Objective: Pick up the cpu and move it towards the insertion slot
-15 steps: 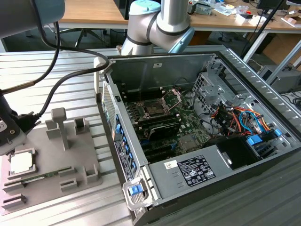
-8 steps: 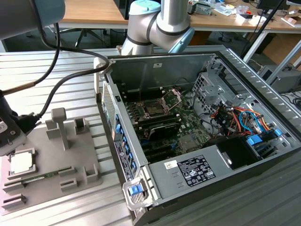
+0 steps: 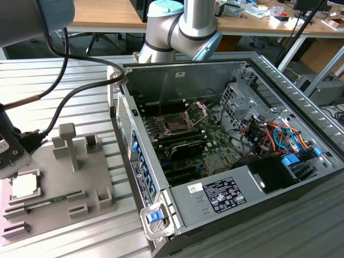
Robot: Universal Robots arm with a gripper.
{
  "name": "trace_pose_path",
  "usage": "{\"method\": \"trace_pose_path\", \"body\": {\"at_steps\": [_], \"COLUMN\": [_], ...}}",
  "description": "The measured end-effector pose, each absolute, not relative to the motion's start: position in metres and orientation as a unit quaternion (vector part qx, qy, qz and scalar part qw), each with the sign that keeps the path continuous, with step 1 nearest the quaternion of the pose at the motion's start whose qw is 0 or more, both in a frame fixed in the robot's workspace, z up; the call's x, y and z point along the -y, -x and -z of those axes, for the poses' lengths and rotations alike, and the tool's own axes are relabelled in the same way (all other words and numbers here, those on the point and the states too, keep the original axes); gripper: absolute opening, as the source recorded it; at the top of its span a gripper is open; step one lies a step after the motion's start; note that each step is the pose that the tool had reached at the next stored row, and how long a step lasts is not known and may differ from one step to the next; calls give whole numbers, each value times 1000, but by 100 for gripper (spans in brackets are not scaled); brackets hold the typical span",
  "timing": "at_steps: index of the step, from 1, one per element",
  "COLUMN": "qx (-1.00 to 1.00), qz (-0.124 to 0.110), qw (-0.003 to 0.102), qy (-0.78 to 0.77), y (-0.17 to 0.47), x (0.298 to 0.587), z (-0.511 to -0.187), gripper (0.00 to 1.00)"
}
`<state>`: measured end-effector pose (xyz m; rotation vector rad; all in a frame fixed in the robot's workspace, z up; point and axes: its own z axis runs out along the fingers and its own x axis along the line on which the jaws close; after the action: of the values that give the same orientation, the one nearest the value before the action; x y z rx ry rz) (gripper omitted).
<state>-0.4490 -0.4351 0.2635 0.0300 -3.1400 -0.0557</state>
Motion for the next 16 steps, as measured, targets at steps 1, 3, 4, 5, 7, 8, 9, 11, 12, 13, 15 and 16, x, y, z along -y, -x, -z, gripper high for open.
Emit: {"method": "trace_pose_path", "body": {"at_steps": [1, 3, 4, 5, 7, 8, 9, 11, 12, 13, 15, 16], "qx": [1000, 1000, 1000, 1000, 1000, 1000, 1000, 1000, 1000, 1000, 1000, 1000], "qz": [18, 18, 18, 18, 18, 18, 18, 18, 18, 18, 18, 18], "qw": [0, 0, 0, 0, 0, 0, 0, 0, 0, 0, 0, 0], "qy": [-10, -10, -10, -10, -10, -10, -10, -10, -10, -10, -10, -10], "y": [449, 449, 449, 449, 449, 449, 449, 449, 449, 449, 449, 449], "x": [435, 435, 435, 435, 435, 435, 435, 435, 435, 435, 435, 435], "z": [-263, -263, -263, -262, -262, -261, -261, -261, -260, -260, -259, -259], "gripper": [11, 11, 11, 11, 11, 11, 11, 11, 11, 11, 11, 11]}}
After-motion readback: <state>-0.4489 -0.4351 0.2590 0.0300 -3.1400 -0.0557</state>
